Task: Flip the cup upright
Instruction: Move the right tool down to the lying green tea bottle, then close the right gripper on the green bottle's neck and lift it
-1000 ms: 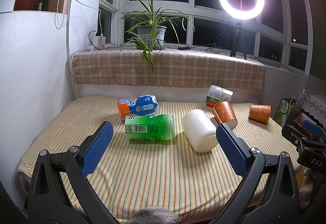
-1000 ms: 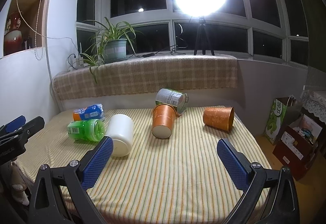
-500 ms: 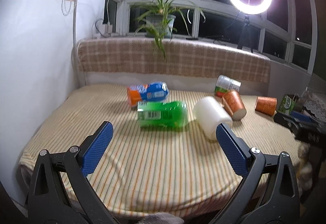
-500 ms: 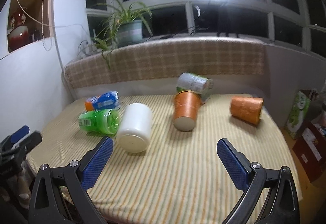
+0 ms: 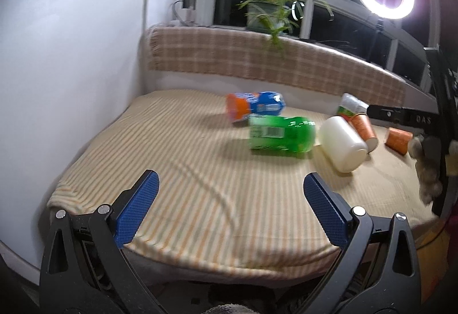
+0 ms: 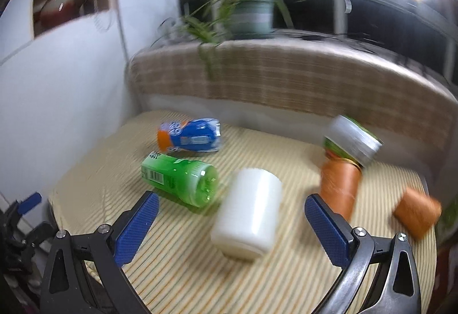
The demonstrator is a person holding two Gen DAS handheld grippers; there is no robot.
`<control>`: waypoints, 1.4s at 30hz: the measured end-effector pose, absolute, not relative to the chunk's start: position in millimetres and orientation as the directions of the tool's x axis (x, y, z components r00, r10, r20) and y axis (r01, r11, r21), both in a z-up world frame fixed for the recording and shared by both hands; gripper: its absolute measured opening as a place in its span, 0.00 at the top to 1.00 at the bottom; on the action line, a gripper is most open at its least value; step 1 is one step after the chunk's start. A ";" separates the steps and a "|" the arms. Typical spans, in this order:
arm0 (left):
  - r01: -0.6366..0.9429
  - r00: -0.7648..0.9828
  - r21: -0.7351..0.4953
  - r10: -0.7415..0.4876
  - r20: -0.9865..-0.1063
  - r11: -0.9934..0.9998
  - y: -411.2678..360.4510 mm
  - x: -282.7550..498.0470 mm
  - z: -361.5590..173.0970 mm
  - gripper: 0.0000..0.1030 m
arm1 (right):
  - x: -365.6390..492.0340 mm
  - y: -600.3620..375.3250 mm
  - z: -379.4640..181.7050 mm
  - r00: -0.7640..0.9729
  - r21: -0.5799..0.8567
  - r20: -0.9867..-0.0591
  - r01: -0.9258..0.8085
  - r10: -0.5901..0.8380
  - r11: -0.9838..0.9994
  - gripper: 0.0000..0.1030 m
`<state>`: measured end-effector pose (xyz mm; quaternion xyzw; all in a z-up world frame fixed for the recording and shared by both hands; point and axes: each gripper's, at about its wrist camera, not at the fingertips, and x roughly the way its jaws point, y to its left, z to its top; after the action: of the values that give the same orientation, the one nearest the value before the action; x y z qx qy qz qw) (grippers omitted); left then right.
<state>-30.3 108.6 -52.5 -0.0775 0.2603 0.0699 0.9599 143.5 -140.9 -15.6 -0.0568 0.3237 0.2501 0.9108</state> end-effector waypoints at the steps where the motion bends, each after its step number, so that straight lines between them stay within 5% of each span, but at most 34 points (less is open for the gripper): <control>1: -0.187 0.851 -0.114 0.103 -0.514 0.976 113.9 -31.2 -53.4 0.01 | 148.5 -133.5 -15.5 0.651 0.046 -0.629 -0.516 0.426 0.855 0.00; 8: -0.246 0.830 -0.126 0.142 -0.539 0.961 139.7 -29.7 -57.4 0.01 | 177.8 -68.3 -32.1 0.512 -0.073 -0.741 -0.704 0.435 0.706 0.01; 21: -0.320 0.809 -0.151 0.187 -0.558 0.935 174.9 -30.5 -52.6 0.01 | 198.5 19.8 -64.5 0.463 -0.333 -0.859 -0.828 0.217 0.451 0.04; 31: -0.350 0.805 -0.175 0.199 -0.560 0.920 193.0 -39.3 -53.8 0.01 | 198.7 50.8 -101.7 0.519 -0.484 -0.853 -0.824 0.052 0.295 0.10; 36: -0.360 0.803 -0.195 0.196 -0.563 0.912 199.8 -43.3 -54.9 0.01 | 201.8 55.3 -109.3 0.533 -0.506 -0.846 -0.812 0.015 0.289 0.28; 42: -0.370 0.803 -0.193 0.208 -0.559 0.909 201.1 -48.3 -53.0 0.01 | 201.5 55.1 -105.9 0.541 -0.507 -0.840 -0.805 0.030 0.308 0.29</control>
<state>-48.3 201.1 -53.0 -0.1476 0.2737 0.1540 0.9379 201.5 55.1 -105.9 -0.5106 0.3793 0.2924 0.7141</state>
